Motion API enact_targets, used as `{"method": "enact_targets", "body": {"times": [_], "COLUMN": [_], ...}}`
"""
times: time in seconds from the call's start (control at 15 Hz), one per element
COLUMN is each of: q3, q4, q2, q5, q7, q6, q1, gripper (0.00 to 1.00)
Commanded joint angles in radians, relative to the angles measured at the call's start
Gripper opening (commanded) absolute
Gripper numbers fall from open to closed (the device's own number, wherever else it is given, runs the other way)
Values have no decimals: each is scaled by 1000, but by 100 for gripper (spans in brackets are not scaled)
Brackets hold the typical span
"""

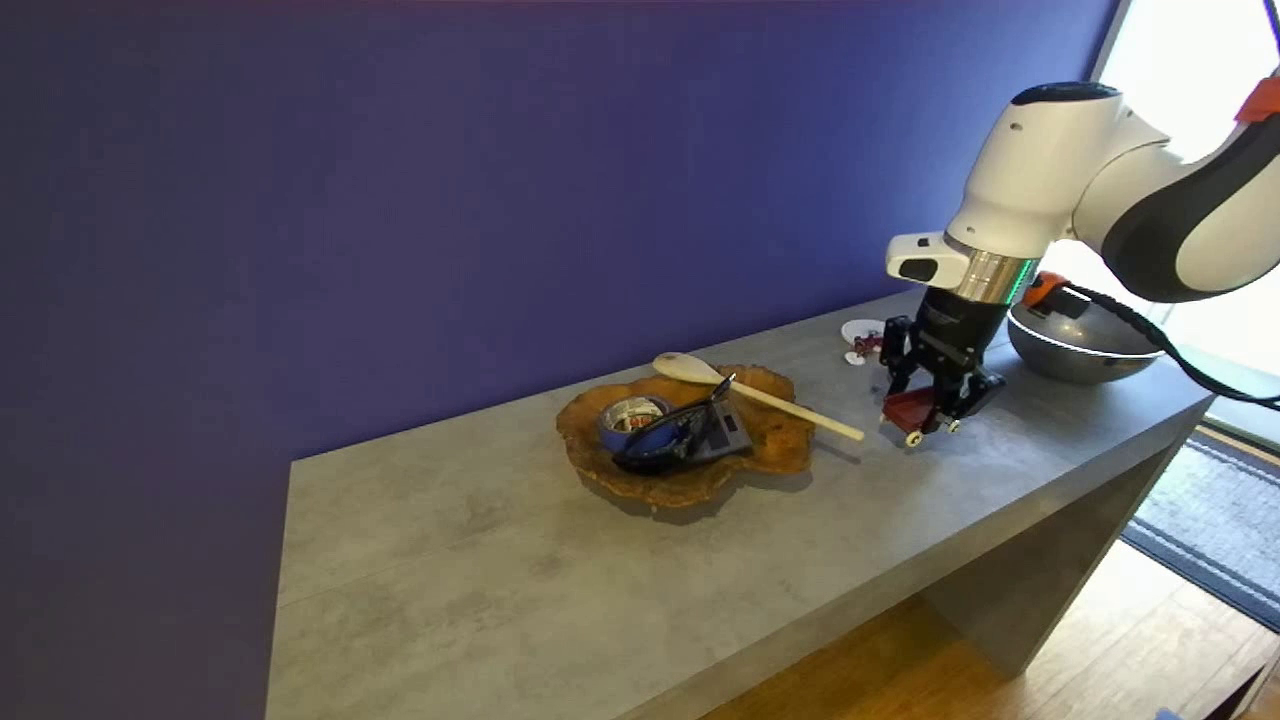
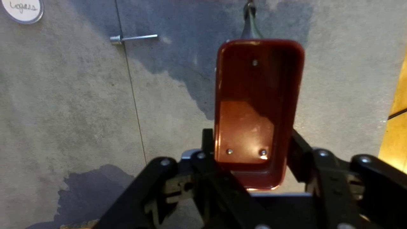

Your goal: Pick up the red cart on the table and move it back at forth three times on the table surface before placing it down

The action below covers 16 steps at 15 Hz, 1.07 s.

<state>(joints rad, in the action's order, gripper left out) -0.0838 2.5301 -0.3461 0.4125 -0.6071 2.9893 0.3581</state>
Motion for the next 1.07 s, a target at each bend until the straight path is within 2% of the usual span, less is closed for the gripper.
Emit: {"method": "enact_targets", "body": {"times": [0.0, 0.07, 0.13, 0.2, 0.47, 0.53, 0.6, 0.67, 0.8, 0.87, 1.0], "q3": [59, 62, 39, 40, 40, 40, 33, -18, -32, -5, 6], "q4": [-19, -22, -7, -8, -8, -8, -27, -44, -59, -60, -70], "q2": [-9, -16, -6, -9, -10, -10, -30, -48, -62, -67, -78], "q5": [33, 26, 3, 2, 2, 2, -8, 33, 35, -4, 9], "q7": [52, 48, 16, 17, 17, 17, 15, 41, 46, 22, 31], "q6": [-6, -5, 0, 0, 0, 0, -17, -30, -46, -41, -29], "q1": [67, 74, 46, 49, 48, 48, 45, -9, -18, 20, 34], "gripper": [31, 31, 31, 56, 56, 31, 31, 31, 31, 31, 31]}}
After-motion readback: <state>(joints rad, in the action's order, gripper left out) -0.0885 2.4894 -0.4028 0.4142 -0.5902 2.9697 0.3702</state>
